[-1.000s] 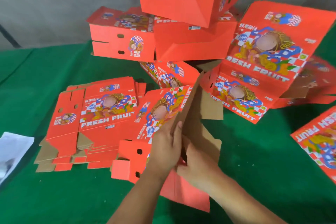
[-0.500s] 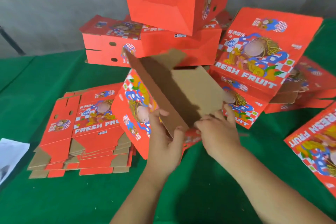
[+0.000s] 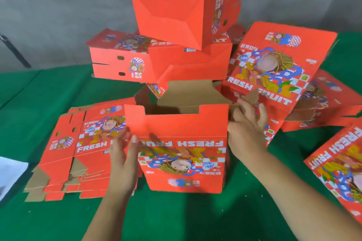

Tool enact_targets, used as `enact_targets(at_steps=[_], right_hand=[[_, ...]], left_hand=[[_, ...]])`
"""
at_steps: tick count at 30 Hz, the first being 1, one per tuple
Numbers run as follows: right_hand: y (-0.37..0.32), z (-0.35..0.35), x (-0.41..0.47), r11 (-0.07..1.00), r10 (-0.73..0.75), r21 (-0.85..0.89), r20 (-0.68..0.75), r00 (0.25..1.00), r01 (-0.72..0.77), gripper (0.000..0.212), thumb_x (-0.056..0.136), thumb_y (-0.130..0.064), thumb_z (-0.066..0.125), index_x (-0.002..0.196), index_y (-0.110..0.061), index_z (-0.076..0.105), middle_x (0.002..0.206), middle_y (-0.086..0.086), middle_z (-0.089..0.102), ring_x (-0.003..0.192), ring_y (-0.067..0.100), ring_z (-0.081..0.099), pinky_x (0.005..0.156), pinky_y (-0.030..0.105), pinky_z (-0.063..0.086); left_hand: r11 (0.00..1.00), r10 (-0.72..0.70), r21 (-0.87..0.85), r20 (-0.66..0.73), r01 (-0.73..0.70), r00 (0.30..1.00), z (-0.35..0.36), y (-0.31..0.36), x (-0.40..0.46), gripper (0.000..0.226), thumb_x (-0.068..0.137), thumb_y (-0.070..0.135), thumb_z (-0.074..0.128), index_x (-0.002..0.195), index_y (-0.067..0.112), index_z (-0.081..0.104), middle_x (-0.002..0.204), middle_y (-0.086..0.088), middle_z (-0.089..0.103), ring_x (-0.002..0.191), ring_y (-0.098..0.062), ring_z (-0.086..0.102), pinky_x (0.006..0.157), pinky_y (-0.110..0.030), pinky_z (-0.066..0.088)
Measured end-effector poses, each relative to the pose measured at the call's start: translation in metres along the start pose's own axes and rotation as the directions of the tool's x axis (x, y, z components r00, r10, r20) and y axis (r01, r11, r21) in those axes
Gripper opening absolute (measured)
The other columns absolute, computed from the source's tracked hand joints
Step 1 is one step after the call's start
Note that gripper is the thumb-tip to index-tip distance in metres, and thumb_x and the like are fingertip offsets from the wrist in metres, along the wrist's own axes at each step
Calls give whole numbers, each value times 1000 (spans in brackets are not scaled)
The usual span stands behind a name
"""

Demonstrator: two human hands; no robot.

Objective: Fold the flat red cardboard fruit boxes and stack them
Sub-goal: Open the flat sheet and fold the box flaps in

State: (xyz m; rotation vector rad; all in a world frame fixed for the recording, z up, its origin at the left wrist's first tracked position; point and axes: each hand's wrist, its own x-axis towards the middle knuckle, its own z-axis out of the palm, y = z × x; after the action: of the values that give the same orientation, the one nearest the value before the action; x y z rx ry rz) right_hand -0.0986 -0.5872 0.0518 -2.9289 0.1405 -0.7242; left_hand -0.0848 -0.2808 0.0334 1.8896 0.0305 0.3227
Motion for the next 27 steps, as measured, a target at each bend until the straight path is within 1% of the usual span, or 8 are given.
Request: enact_targets(at_steps=[3, 6, 9, 11, 14, 17, 19, 27], right_hand=[[9, 10, -7, 997, -22, 68, 16, 1000, 21, 28, 78, -3, 67, 85, -27, 79, 141, 9, 59, 149, 39, 29, 124, 55, 3], [14, 12, -15, 996, -14, 91, 63, 998, 8, 30, 82, -12, 54, 101, -21, 76, 164, 10, 34, 156, 41, 8, 126, 51, -3], [15, 11, -24, 987, -30, 160, 289, 957, -17, 67, 83, -44, 56, 147, -29, 43, 171, -1, 5, 154, 23, -28, 124, 47, -8], [14, 6, -27, 969, -29, 239, 360, 932, -63, 81, 80, -75, 42, 152, -38, 32, 170, -8, -9, 149, 14, -38, 121, 43, -9], [5, -1, -30, 926, 103, 314, 329, 939, -211, 87, 81, -87, 18, 144, -38, 52, 171, -9, -9, 148, 9, -38, 125, 42, -11], [-8, -3, -36, 889, 307, 278, 232, 923, -365, 97, 86, -78, -7, 157, -30, 37, 173, -4, 4, 152, 6, -28, 121, 36, -22], [-14, -2, -39, 860, 383, 276, 205, 901, -429, 105, 85, -77, -19, 158, -27, 37, 172, 0, 11, 153, 6, -22, 119, 35, -23], [-26, 2, -50, 750, 594, 344, 22, 804, -564, 77, 96, -68, 9, 118, -19, 63, 172, 8, 7, 155, 19, -3, 121, 54, 2]], left_hand=[[997, -35, -65, 162, 46, 986, -3, -4, -1, 38, 95, 59, 49, 127, 39, 54, 133, -5, 60, 111, 5, 60, 90, -15, 47], [980, -66, -174, 176, 97, 982, -4, -2, -3, 38, 91, 60, 57, 125, 45, 47, 124, -6, 62, 108, -7, 66, 95, -35, 51], [993, -14, 120, 233, -14, 972, -11, -10, -2, 53, 76, 68, 68, 111, 30, 60, 116, -11, 61, 110, -31, 57, 99, -57, 45], [925, 67, 349, 233, -148, 970, -22, -10, 4, 55, 68, 75, 63, 104, 32, 66, 121, 1, 53, 115, -18, 46, 107, -44, 32], [879, 138, 396, 322, -265, 937, -41, 1, 15, 25, 72, 65, 73, 90, 49, 69, 138, 6, 44, 131, -14, 34, 108, -34, 16], [856, 5, 466, 427, -224, 904, -48, 14, 18, 18, 80, 48, 84, 78, 56, 68, 164, 8, 30, 145, -32, 24, 115, -46, 20], [814, -68, 540, 454, -214, 888, -54, 24, 21, 12, 76, 68, 69, 85, 60, 68, 170, 21, 4, 149, -24, 12, 117, -55, 18], [825, -140, 511, 597, -239, 790, -63, 22, 25, 48, 80, 84, 42, 127, 83, 34, 162, 32, -28, 154, -20, -4, 117, -60, 13]])
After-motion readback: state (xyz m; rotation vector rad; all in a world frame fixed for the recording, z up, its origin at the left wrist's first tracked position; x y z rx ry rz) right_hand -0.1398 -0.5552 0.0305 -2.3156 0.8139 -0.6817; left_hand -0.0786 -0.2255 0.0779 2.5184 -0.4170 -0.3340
